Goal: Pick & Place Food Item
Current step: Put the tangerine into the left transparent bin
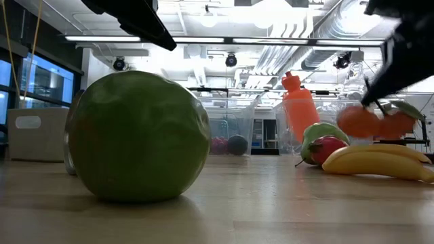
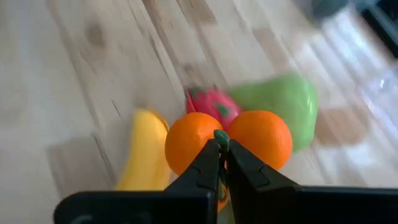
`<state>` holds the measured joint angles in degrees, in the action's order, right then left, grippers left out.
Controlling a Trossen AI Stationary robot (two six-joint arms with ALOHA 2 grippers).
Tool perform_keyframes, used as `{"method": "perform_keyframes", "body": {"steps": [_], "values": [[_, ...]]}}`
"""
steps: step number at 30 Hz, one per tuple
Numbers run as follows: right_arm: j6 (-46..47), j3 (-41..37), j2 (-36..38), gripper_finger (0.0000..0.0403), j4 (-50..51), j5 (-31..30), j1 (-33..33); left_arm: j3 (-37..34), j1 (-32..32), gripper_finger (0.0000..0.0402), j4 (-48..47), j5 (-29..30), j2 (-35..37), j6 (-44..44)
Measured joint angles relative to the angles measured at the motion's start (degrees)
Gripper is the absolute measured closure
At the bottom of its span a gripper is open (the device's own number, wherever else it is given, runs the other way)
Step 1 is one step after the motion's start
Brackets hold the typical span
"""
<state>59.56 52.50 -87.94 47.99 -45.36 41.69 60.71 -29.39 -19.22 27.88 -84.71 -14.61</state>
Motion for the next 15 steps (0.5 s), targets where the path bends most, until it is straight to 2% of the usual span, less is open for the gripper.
{"method": "perform_keyframes", "body": {"steps": [8, 15], "values": [[-9.2, 6.2, 0.0, 0.0399, -0.2, -3.7, -0.3, 0.0, 0.0, 0.0147, 0.0, 0.0, 0.0, 0.8], [-17.4, 8.7, 0.0, 0.0399, -4.7, -4.1, -2.4, 0.0, 0.0, 0.0147, 0.0, 0.0, 0.0, 1.4]]}}
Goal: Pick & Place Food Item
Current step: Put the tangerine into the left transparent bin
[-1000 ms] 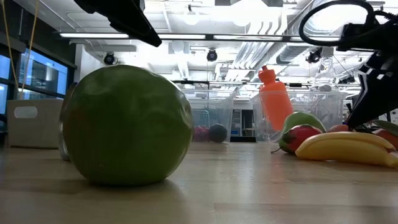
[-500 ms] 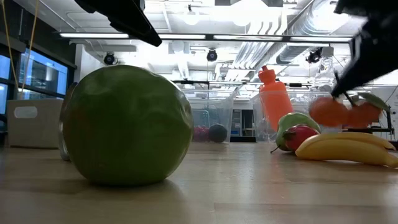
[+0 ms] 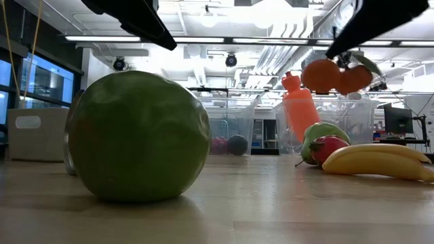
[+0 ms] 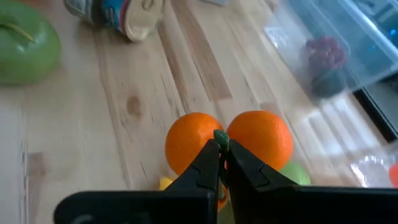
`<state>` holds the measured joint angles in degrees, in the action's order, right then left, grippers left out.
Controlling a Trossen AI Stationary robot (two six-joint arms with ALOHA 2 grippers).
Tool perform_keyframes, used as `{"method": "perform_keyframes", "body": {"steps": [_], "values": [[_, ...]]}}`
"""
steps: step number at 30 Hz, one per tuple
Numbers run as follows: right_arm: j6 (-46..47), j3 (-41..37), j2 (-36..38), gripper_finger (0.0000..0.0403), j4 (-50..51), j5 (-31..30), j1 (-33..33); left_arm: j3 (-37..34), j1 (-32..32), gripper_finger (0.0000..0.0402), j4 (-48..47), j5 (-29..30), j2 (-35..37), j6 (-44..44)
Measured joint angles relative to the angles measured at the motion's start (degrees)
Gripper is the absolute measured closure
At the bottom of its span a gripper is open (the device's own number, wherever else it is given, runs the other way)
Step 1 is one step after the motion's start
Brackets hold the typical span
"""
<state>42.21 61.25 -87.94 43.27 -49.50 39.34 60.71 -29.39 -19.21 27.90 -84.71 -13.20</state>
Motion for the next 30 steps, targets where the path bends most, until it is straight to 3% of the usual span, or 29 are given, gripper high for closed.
{"method": "perform_keyframes", "body": {"steps": [13, 21, 30], "values": [[-13.1, 0.2, 0.0, 0.0399, -7.4, 3.4, -6.0, 0.0, 0.2, 0.0147, 0.0, 0.2, 0.0, 5.7], [-18.3, 0.2, 0.0, 0.0399, -9.9, 3.9, -9.1, 0.0, 2.8, 0.0147, 0.0, -1.2, 0.0, 3.1], [-26.3, 0.2, 0.0, 0.0399, -17.2, 12.3, -13.8, 0.0, 10.1, 0.0147, -8.0, -4.3, 1.2, 7.2]]}}
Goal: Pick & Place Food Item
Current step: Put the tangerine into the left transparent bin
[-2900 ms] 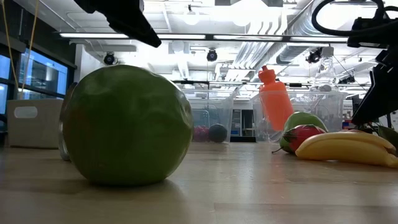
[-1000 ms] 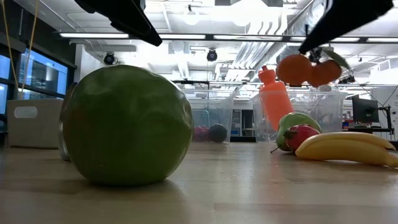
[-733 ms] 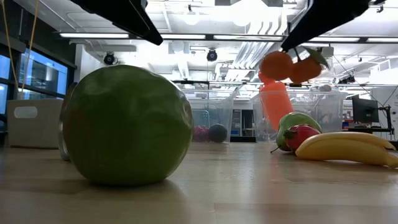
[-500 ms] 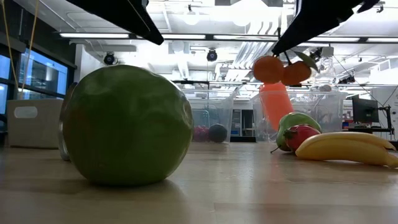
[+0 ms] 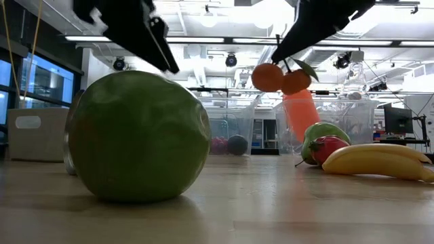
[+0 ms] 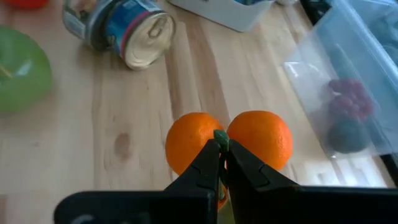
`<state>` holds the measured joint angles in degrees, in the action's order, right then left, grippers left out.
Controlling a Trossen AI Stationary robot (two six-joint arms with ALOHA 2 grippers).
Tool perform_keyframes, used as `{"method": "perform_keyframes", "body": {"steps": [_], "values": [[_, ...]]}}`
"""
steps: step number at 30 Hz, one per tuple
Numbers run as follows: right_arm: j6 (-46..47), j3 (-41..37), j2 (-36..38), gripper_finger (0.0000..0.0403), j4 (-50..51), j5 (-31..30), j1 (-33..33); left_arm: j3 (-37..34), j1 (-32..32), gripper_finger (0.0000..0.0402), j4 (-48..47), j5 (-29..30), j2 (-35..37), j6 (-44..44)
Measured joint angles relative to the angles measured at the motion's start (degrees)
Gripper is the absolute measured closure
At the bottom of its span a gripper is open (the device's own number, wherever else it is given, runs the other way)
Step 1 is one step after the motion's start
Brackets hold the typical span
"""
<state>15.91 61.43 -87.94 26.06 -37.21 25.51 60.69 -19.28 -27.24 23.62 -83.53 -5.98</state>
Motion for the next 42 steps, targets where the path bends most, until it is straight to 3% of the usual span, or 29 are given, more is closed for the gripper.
{"method": "perform_keyframes", "body": {"steps": [2, 7, 11, 17, 25, 33, 42], "values": [[-1.3, 0.0, 0.0, 0.0399, -1.0, 0.3, -0.6, 0.0, 2.0, 0.0147, -0.5, -3.4, 0.0, 1.2], [-7.0, 1.4, 0.3, 0.0399, 0.7, 0.2, -2.5, 0.0, 7.7, 0.0147, 2.7, -18.7, -0.1, 6.8], [-7.7, 7.8, 1.1, 0.0399, 6.1, 0.6, -5.7, 0.0, 11.8, 0.0147, 3.9, -24.9, -0.1, 7.3], [-12.3, 14.4, 1.0, 0.0399, 8.0, 8.2, -13.4, 0.0, 14.3, 0.0147, 3.8, -25.8, -0.1, 5.1], [-22.9, 18.2, 0.6, 0.0399, 4.5, 19.6, -29.5, 0.0, 13.9, 0.0147, 3.7, -25.8, -0.1, 2.1], [-15.8, 18.8, -1.9, 0.0399, -6.3, 37.0, -47.0, 0.0, 11.4, 0.0147, 3.5, -25.7, -0.2, 1.6], [-17.6, 18.8, -7.7, 0.0399, -10.9, 41.9, -49.9, 0.0, 9.6, 0.0147, 0.1, -25.2, 0.0, -2.0]]}}
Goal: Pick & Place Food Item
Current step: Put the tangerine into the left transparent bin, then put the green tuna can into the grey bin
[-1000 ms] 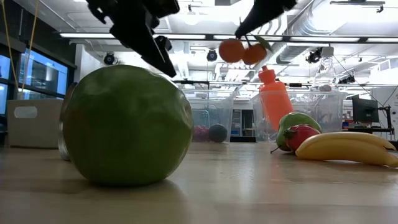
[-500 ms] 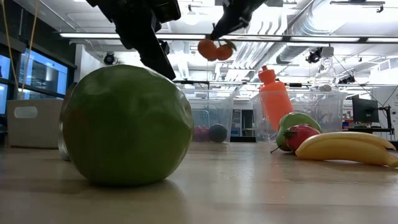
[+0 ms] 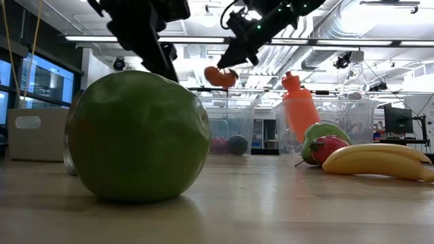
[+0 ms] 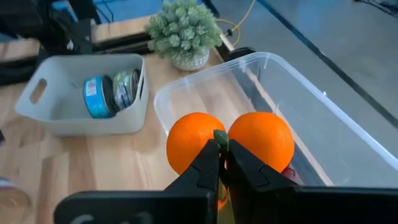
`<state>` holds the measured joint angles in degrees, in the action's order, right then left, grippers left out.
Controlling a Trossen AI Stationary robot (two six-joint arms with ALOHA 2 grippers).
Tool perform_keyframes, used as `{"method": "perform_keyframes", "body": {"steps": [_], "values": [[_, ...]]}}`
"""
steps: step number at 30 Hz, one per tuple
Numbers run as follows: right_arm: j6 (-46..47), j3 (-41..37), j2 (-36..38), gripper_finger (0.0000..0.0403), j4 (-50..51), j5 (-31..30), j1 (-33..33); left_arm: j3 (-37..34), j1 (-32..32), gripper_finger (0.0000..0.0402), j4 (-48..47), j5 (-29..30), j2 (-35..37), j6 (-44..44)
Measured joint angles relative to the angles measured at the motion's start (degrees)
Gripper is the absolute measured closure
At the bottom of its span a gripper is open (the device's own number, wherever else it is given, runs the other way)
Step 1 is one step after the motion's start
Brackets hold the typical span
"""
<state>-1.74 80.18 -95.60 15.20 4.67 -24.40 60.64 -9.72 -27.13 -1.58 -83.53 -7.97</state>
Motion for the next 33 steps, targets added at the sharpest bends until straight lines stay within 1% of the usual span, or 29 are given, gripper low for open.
{"method": "perform_keyframes", "body": {"steps": [3, 7, 10, 13, 15, 17, 23, 26, 28, 30, 33], "values": [[-2.1, 0.0, -0.6, 0.0399, -0.9, -2.1, 0.6, 0.0, -0.6, 0.0147, -0.8, 0.0, 0.6, -0.9], [-2.5, 0.0, -0.6, 0.0399, -2.0, -3.8, 0.4, 0.0, -0.8, 0.0147, -1.4, 0.0, 1.8, -1.0], [-2.6, -0.4, -0.6, 0.0396, -1.8, -8.4, 0.3, 0.0, -0.8, 0.0147, -1.1, 0.0, 3.2, -1.0], [-3.0, -1.4, -0.6, 0.0383, -2.7, -13.2, 0.3, 0.0, -1.1, 0.0147, -0.9, 0.0, 3.9, -1.2], [-3.9, -1.8, -0.6, 0.0369, -3.6, -16.3, 0.3, 0.0, -1.7, 0.0147, -1.3, 0.0, 4.2, -1.9], [-4.3, -1.8, -0.6, 0.0351, -3.9, -18.0, 0.3, 0.0, -2.4, 0.0147, -1.1, 0.0, 4.3, -2.8], [-4.1, -1.9, -0.6, 0.0282, -1.8, -18.3, 1.2, 0.0, -4.3, 0.0147, -1.1, 0.3, 4.2, -2.2], [-4.1, -1.9, -0.6, 0.0246, -1.7, -19.9, 3.0, 0.0, -4.5, 0.0147, -1.0, 1.4, 4.2, -2.9], [-4.7, -1.9, -0.2, 0.0226, -1.4, -21.9, 4.8, 0.0, -4.5, 0.0147, -0.9, 1.7, 4.2, -3.1], [-8.0, -1.9, 0.7, 0.0212, -0.1, -25.0, 6.9, 0.0, -4.4, 0.0147, -0.9, 1.7, 4.2, -3.1], [-11.5, -1.9, 3.0, 0.0204, 3.5, -30.4, 11.2, 0.0, -4.5, 0.0147, -0.9, 1.7, 4.2, -3.2]]}}
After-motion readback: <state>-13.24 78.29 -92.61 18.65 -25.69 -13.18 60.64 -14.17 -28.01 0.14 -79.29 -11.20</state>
